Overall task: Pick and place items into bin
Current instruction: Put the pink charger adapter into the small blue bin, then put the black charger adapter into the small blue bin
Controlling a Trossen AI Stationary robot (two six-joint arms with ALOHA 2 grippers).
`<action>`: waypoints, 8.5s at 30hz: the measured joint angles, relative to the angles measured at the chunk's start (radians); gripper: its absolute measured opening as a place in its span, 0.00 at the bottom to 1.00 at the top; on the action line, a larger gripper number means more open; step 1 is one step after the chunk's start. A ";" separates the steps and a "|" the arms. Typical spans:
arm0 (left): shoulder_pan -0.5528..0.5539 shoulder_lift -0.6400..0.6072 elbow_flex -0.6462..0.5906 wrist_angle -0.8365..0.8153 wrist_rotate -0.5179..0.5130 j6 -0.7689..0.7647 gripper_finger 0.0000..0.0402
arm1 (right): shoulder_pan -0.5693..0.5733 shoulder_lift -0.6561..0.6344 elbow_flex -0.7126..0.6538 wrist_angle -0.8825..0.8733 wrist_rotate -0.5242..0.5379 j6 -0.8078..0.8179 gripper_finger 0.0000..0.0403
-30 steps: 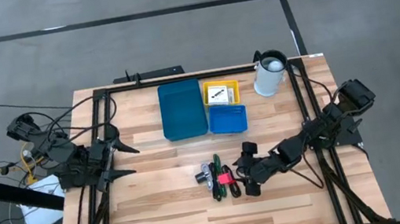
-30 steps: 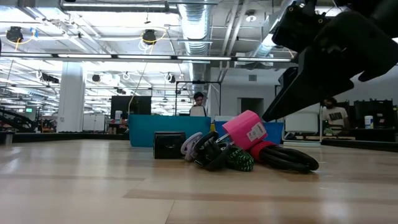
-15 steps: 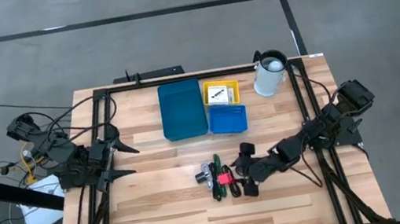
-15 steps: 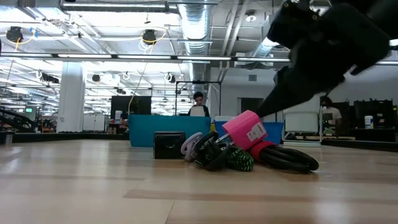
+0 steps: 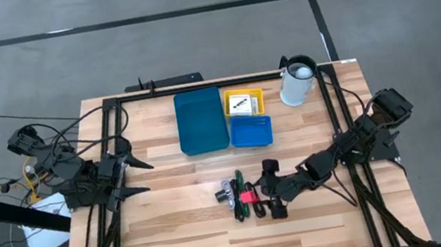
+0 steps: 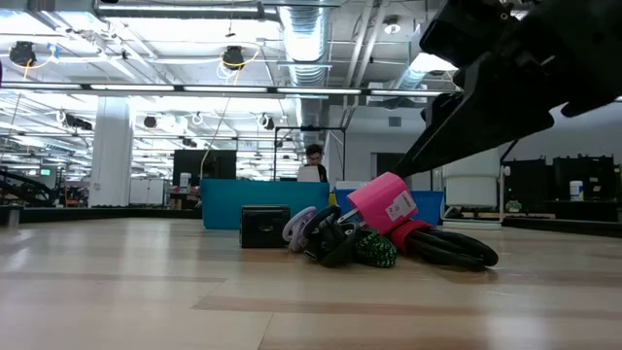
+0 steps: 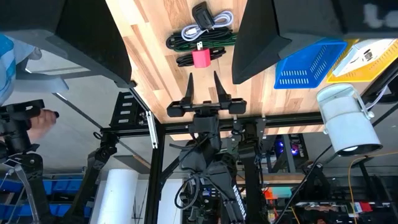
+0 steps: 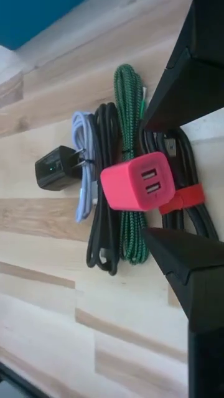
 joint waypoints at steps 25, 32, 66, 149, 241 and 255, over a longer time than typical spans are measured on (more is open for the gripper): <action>0.000 0.000 0.000 -0.006 0.002 -0.025 0.67 | -0.006 0.002 0.000 -0.030 0.003 -0.105 0.65; 0.000 0.000 0.000 -0.007 0.002 -0.025 0.67 | 0.006 0.002 0.000 -0.002 0.004 -0.102 0.65; 0.000 0.000 0.000 -0.008 -0.001 -0.025 0.67 | 0.011 0.002 0.000 0.035 0.027 -0.141 0.65; 0.000 0.000 0.000 -0.035 0.016 -0.037 0.67 | -0.042 0.111 0.097 -0.022 -0.012 -0.216 0.33; 0.005 0.596 0.001 0.431 -0.199 0.054 0.67 | -0.073 -0.133 0.170 -0.808 0.112 0.195 0.66; 0.173 0.854 0.246 0.077 -0.042 -0.523 0.67 | -0.011 -0.133 0.169 -0.949 0.109 0.194 0.66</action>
